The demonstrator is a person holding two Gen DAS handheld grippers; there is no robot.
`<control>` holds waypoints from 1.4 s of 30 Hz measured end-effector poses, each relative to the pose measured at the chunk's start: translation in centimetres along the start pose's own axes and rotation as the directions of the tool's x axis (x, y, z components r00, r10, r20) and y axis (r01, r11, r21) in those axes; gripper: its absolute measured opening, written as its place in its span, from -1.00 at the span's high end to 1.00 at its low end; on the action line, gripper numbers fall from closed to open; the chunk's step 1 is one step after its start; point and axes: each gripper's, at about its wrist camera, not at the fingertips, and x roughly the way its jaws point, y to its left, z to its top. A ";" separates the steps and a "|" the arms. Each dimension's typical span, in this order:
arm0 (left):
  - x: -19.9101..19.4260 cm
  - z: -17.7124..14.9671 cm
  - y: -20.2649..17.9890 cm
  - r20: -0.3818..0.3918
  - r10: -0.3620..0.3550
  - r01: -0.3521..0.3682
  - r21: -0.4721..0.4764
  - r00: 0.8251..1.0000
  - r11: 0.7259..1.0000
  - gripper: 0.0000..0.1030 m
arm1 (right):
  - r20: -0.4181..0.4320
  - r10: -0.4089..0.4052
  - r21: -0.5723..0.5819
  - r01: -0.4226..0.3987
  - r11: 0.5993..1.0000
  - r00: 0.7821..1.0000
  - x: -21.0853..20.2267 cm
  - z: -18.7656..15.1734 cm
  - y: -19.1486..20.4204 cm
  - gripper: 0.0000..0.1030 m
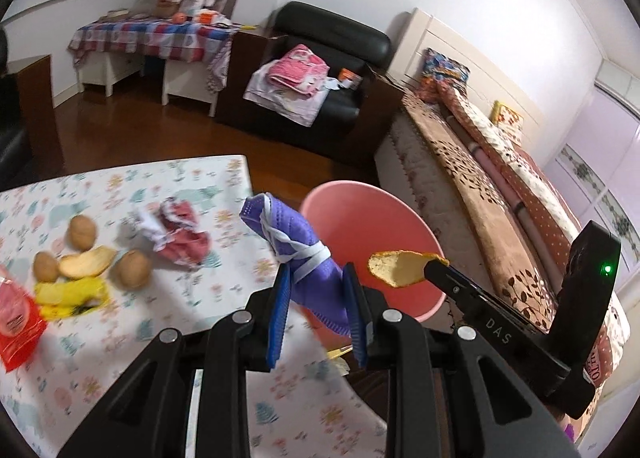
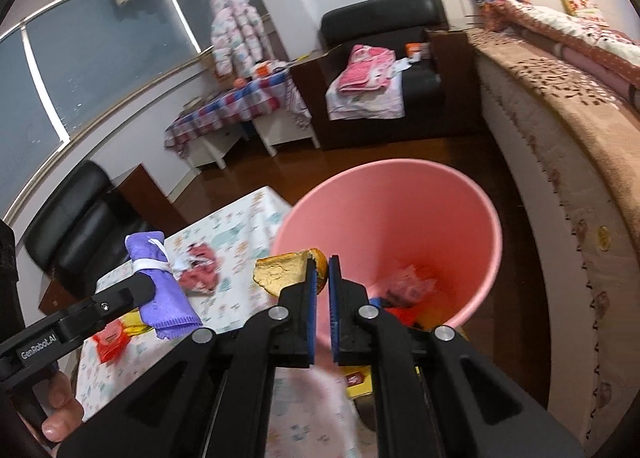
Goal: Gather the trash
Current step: 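Carry the purple bag and orange peel over the bucket and open both tools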
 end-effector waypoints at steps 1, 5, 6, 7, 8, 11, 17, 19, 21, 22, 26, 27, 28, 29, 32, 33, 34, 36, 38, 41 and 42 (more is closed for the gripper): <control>0.6 0.2 -0.5 -0.007 -0.006 0.007 0.008 1.000 1.000 0.50 | 0.002 -0.008 0.005 0.008 1.000 1.000 0.1 0.1 -0.3 0.89; 2.6 0.6 -1.8 -0.028 -0.018 0.019 0.032 0.999 0.999 0.50 | -0.001 -0.044 0.033 0.044 0.998 0.999 0.8 0.3 -1.9 0.89; 3.1 0.7 -2.1 -0.036 -0.021 0.022 0.037 0.999 0.999 0.50 | -0.002 -0.053 0.040 0.053 0.998 0.999 0.9 0.2 -2.2 0.89; 3.6 0.8 -2.3 -0.041 -0.021 0.023 0.043 0.999 0.999 0.50 | -0.004 -0.059 0.046 0.059 0.997 0.998 0.9 0.1 -2.5 0.89; 4.1 0.9 -2.6 -0.045 -0.018 0.021 0.052 0.999 0.998 0.50 | -0.006 -0.064 0.054 0.064 0.996 0.998 1.2 0.1 -2.8 0.89; 5.7 1.2 -3.4 -0.063 -0.011 0.015 0.076 0.998 0.997 0.50 | -0.012 -0.079 0.073 0.079 0.994 0.997 1.7 0.0 -3.8 0.89; 8.3 1.3 -4.7 -0.098 -0.002 0.012 0.103 0.995 0.995 0.50 | -0.008 -0.110 0.076 0.111 0.991 0.994 2.3 0.3 -5.0 0.89; 9.1 1.2 -4.9 -0.112 0.001 0.011 0.110 0.994 0.994 0.50 | -0.009 -0.115 0.081 0.116 0.990 0.993 2.6 0.4 -5.5 0.89; 9.8 1.2 -5.0 -0.123 0.005 0.009 0.114 0.992 0.993 0.50 | -0.013 -0.117 0.087 0.117 0.989 0.993 2.8 0.4 -5.8 0.89; 10.1 1.1 -5.1 -0.128 0.008 0.007 0.118 0.992 0.993 0.50 | -0.015 -0.120 0.089 0.121 0.989 0.993 2.9 0.4 -6.0 0.89; 10.8 1.2 -5.2 -0.135 0.014 0.003 0.126 0.991 0.992 0.46 | -0.018 -0.124 0.092 0.125 0.988 0.992 3.3 0.4 -6.5 0.89; 10.8 1.2 -5.3 -0.136 0.017 0.001 0.129 0.991 0.992 0.46 | -0.020 -0.125 0.095 0.126 0.987 0.992 3.4 0.4 -6.6 0.89; 10.9 1.3 -5.3 -0.136 0.019 -0.002 0.129 0.990 0.992 0.46 | -0.024 -0.125 0.096 0.126 0.987 0.992 3.5 0.4 -6.7 0.89; 11.0 1.3 -5.2 -0.136 0.022 -0.004 0.127 0.990 0.992 0.44 | -0.026 -0.125 0.097 0.127 0.987 0.992 3.6 0.3 -6.7 0.89; 11.0 1.4 -5.2 -0.133 0.023 -0.006 0.122 0.991 0.992 0.39 | -0.034 -0.130 0.098 0.133 0.986 0.991 3.9 0.3 -6.9 0.89; 11.0 1.4 -5.3 -0.133 0.023 -0.006 0.124 0.991 0.992 0.25 | -0.035 -0.130 0.098 0.133 0.986 0.991 4.0 0.3 -7.0 0.89; 11.0 1.4 -5.3 -0.133 0.019 -0.002 0.126 0.991 0.992 0.15 | -0.036 -0.133 0.097 0.136 0.986 0.990 4.1 0.2 -6.9 0.89; 10.8 1.5 -5.3 -0.128 0.014 0.002 0.127 0.992 0.992 -0.04 | -0.039 -0.134 0.098 0.137 0.986 0.990 4.2 0.3 -6.9 0.88; 10.7 1.6 -5.3 -0.126 0.007 0.010 0.129 0.992 0.992 -0.08 | -0.040 -0.133 0.103 0.136 0.985 0.990 4.3 0.2 -7.0 0.88; 10.4 1.6 -5.3 -0.119 0.008 0.007 0.125 0.993 0.992 -0.11 | -0.045 -0.125 0.101 0.129 0.987 0.991 4.4 0.2 -7.0 0.75; 10.2 1.7 -5.2 -0.119 0.007 0.007 0.124 0.993 0.992 -0.11 | -0.046 -0.124 0.097 0.128 0.987 0.991 4.4 0.2 -6.9 0.54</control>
